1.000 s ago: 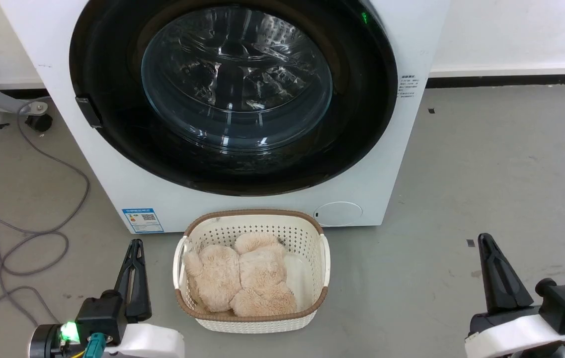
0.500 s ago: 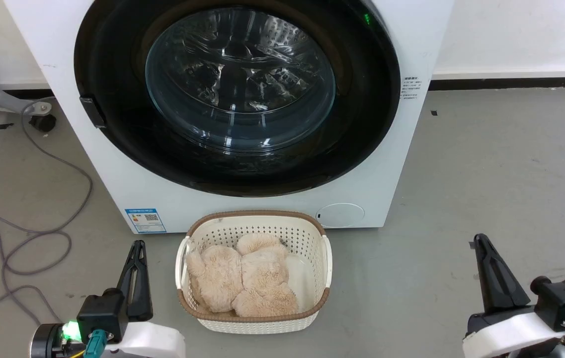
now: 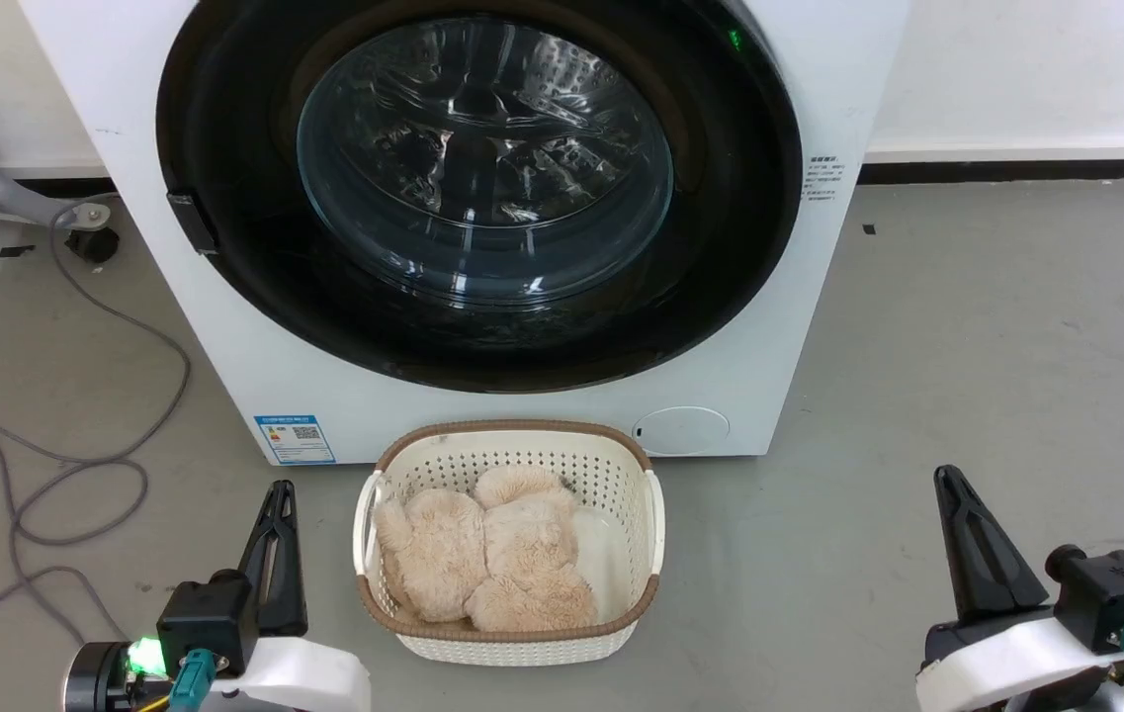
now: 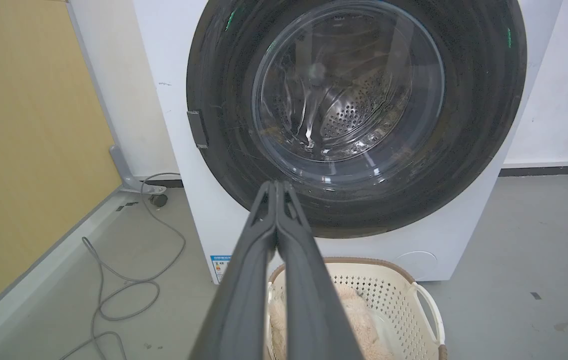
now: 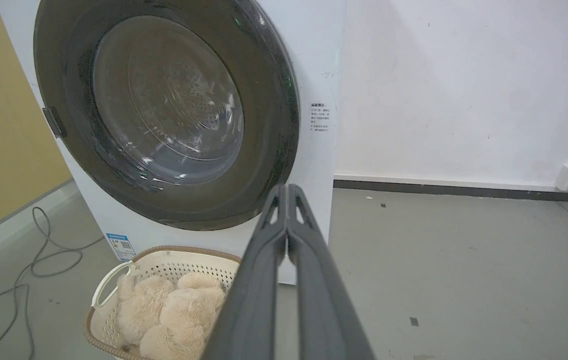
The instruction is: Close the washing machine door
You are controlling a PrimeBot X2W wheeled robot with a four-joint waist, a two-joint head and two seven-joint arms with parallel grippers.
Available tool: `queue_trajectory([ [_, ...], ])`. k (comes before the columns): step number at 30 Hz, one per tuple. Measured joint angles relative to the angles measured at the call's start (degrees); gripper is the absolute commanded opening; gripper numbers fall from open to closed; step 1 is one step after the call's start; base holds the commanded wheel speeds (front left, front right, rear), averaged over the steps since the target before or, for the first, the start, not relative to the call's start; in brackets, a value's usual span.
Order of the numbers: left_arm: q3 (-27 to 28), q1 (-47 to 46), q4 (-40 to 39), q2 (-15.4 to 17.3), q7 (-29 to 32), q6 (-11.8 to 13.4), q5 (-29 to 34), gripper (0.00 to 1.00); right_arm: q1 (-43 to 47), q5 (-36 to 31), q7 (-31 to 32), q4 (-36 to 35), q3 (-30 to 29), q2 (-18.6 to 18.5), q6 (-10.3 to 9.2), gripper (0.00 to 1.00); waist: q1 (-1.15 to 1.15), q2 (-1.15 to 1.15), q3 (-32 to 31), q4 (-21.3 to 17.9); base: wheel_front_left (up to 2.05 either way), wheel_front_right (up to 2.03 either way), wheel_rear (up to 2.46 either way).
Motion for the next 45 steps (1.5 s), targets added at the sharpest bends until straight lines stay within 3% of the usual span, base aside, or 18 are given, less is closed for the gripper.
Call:
queue_trajectory([
  [45, 0.3, -0.1, -0.5, -0.6, 5.1, -2.2, 0.9, 0.0, 0.0, -2.5, 5.1, -1.8, 1.2, 0.0, 0.0, 0.0, 0.0, 0.0, -0.7, 1.3, 0.0, 0.0, 0.0],
])
